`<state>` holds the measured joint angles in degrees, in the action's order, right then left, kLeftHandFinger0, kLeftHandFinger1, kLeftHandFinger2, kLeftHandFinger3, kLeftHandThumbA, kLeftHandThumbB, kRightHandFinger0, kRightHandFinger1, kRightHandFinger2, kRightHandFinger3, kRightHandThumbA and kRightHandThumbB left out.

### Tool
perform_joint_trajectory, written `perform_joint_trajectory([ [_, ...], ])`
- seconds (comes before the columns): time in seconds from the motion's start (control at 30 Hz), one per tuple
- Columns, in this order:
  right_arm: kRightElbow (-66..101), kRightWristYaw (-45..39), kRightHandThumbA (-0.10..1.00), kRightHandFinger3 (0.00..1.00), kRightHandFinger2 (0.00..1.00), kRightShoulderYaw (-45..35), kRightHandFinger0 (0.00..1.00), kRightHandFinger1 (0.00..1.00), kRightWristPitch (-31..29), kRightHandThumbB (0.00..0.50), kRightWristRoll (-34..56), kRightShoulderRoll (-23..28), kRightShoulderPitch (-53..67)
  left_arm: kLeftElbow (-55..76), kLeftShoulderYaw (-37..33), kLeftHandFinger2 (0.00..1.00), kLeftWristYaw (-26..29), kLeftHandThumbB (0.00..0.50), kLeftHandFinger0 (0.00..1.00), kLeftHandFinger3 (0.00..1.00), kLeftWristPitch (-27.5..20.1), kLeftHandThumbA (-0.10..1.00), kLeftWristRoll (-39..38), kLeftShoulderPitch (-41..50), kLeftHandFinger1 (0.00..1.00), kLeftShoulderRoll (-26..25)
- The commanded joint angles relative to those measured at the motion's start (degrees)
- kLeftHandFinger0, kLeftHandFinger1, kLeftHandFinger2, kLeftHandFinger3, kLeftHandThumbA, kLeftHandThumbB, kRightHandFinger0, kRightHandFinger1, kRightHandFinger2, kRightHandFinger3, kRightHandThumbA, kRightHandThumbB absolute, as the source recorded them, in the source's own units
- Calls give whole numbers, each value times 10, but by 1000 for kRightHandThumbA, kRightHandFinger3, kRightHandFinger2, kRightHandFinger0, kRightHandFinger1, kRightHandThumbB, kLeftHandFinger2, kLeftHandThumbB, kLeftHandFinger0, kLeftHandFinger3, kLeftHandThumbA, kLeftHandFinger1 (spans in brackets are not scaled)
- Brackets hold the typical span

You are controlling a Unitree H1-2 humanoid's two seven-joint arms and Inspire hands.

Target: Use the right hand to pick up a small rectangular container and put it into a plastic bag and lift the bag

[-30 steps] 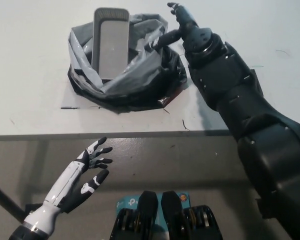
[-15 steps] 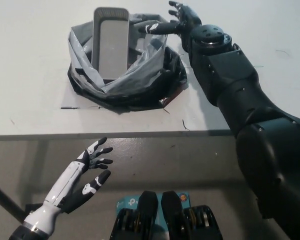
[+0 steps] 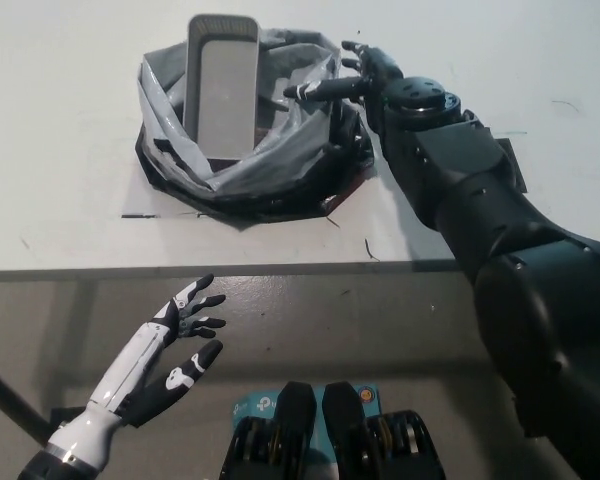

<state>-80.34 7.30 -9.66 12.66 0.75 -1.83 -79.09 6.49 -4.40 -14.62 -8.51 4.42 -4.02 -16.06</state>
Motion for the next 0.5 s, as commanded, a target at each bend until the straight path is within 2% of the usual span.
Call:
perform_joint_trajectory([
  [0.0, -1, 16, 1000, 1000, 1000, 18, 1000, 1000, -6, 368, -5, 10, -19, 15, 2, 888, 0, 255, 770, 1000, -14, 833, 1, -3, 764, -8],
  [0.23, -5, 10, 1000, 1000, 1000, 10, 1000, 1000, -4, 390, 15, 1, -18, 17, 2, 885, -1, 255, 766, 1000, -12, 820, -1, -6, 764, -8],
  [0.27, -5, 10, 1000, 1000, 1000, 6, 1000, 1000, -4, 407, 20, -1, -18, 15, 2, 887, -1, 254, 765, 1000, -14, 819, -2, -6, 764, -8],
  [0.33, -4, 1, 1000, 1000, 1000, -23, 1000, 1000, 3, 383, 51, -5, -18, 13, 0, 888, -2, 257, 762, 1000, -16, 820, -1, -7, 763, -8],
  [0.37, -4, -6, 1000, 1000, 1000, -31, 1000, 1000, 8, 388, 59, -5, -19, 13, 0, 889, -1, 257, 762, 1000, -16, 820, -1, -7, 763, -7],
  [0.4, -4, -12, 969, 1000, 1000, -51, 568, 901, 13, 302, 78, -7, -20, 13, 0, 890, -2, 251, 758, 1000, -17, 814, -2, -7, 762, -7],
  [0.43, -4, -10, 941, 1000, 1000, -69, 440, 728, 14, 325, 92, -9, -21, 13, 0, 890, -2, 250, 757, 1000, -18, 812, -2, -7, 761, -8],
  [0.47, -5, -18, 730, 826, 469, -92, 18, 79, 14, 245, 112, -9, -22, 13, 1, 889, -1, 249, 755, 1000, -18, 809, -3, -8, 761, -8],
])
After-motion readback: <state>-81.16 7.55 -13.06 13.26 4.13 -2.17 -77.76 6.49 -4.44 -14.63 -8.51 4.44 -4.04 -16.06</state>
